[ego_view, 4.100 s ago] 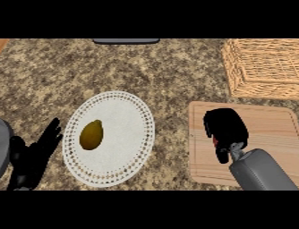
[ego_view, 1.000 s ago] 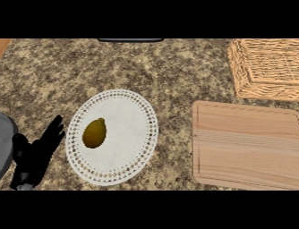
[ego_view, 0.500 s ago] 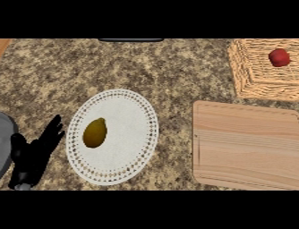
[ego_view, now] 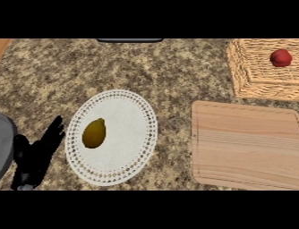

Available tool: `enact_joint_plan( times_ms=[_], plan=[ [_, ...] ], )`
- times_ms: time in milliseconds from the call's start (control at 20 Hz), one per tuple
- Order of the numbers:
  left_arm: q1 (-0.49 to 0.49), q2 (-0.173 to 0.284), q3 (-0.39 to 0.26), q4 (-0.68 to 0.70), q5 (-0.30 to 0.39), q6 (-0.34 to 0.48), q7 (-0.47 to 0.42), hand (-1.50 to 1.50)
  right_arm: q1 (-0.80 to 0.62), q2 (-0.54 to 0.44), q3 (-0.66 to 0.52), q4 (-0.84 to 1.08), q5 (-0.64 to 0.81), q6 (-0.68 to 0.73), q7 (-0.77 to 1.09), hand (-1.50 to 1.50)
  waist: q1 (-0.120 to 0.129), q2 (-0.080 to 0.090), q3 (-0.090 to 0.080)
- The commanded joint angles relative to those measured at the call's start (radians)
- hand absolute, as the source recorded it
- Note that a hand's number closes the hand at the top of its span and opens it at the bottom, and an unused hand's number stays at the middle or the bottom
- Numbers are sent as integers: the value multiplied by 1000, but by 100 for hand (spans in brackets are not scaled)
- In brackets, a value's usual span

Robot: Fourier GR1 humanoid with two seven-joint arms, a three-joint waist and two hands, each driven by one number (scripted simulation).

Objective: Pick the bell pepper from the cutting board and place it in the basket

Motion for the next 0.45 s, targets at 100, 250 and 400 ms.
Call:
enact_joint_plan(
  times_ms=[100,250,400],
  plan=[
    [53,-4,-11,75,-26,5,35,0,-16,-95,-98,39,-90,38,26,-150,-13,8,-14],
    [83,-22,-16,69,-7,-10,29,0,10,-161,-132,46,-104,33,24,-150,-16,8,-14],
    [51,-24,-11,9,8,2,102,0,81,-200,-162,59,-136,67,-8,-150,-22,5,-14]
  ],
)
